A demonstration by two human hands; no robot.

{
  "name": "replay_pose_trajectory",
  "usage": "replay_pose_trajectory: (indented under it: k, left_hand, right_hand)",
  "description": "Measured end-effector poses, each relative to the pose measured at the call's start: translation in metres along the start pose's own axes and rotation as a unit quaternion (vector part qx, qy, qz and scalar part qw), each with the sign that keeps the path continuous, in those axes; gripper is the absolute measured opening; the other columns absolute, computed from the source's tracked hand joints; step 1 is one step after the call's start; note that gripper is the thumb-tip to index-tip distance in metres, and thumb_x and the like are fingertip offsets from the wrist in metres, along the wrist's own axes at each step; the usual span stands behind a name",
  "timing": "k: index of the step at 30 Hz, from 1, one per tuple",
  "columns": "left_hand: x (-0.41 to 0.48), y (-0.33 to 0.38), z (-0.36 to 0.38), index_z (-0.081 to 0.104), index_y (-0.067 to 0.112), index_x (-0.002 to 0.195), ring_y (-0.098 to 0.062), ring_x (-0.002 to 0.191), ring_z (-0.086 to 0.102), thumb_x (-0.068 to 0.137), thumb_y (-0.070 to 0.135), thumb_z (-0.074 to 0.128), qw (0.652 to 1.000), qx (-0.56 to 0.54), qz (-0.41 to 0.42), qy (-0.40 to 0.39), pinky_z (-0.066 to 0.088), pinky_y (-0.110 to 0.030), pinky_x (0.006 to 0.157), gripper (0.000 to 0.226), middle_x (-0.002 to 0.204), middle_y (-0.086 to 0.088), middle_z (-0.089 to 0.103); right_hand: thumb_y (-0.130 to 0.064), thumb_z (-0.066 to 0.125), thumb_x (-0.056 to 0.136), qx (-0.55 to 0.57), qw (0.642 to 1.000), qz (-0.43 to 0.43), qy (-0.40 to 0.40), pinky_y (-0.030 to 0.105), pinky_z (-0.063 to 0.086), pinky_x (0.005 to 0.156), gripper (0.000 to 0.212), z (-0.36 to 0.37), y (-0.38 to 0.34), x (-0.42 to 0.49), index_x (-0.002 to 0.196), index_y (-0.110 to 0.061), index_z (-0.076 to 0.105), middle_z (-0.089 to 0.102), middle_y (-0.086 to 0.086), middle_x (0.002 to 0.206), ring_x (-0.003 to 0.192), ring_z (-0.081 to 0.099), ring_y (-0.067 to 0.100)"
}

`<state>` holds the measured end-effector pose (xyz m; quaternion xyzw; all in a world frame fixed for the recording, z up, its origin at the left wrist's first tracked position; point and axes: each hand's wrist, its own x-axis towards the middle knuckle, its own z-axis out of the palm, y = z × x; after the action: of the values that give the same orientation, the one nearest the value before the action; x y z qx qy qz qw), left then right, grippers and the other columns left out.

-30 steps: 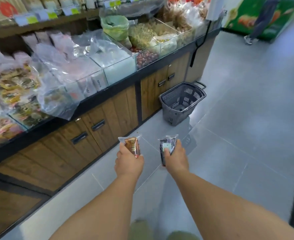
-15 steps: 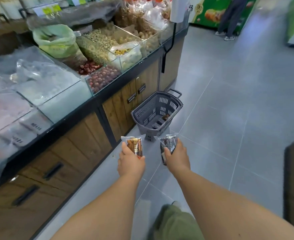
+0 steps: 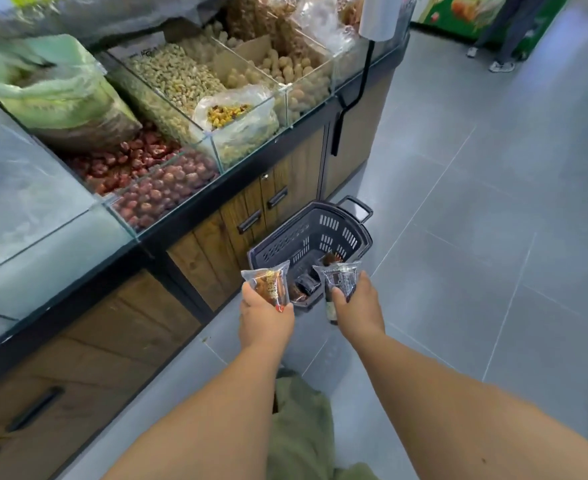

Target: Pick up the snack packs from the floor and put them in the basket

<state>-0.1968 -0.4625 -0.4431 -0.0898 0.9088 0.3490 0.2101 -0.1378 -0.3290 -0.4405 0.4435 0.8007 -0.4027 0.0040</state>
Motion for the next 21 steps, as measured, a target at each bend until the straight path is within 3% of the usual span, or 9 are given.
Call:
replay_pose_trajectory:
  k: [9,17,21]
  left_hand:
    - [0.128,0.074,0.020,0.004,0.013,0.150,-0.031,0.126,0.044,0.082,0.023,0.066,0.999,-0.015,-0.041,-0.028,0.042,-0.039,0.095,0.093,0.143,-0.011,0.033]
    - [0.198,0.097,0.041,0.024,0.010,0.142,-0.033,0.118,0.049,0.080,0.024,0.072,0.994,-0.012,-0.098,-0.041,0.043,-0.040,0.091,0.080,0.138,-0.013,0.038]
    - [0.222,0.101,0.065,0.032,0.011,0.135,-0.033,0.108,0.056,0.077,0.025,0.075,0.989,-0.037,-0.135,-0.042,0.050,-0.045,0.090,0.073,0.128,-0.013,0.049]
  right_hand:
    - [-0.033,0.058,0.091,0.001,1.000,0.003,-0.027,0.046,0.043,0.102,0.056,0.026,-0.067,0.135,0.141,-0.023,0.035,0.051,0.005,0.133,0.120,0.051,0.027]
    - [-0.033,0.054,0.095,-0.031,0.996,0.010,-0.083,0.042,0.035,0.108,0.065,0.044,-0.088,0.221,0.150,-0.019,0.022,0.037,0.005,0.146,0.132,0.040,0.026]
    - [-0.033,0.055,0.094,-0.053,0.991,-0.002,-0.121,0.041,0.037,0.108,0.065,0.050,-0.085,0.264,0.149,-0.020,0.022,0.039,0.003,0.148,0.132,0.042,0.026]
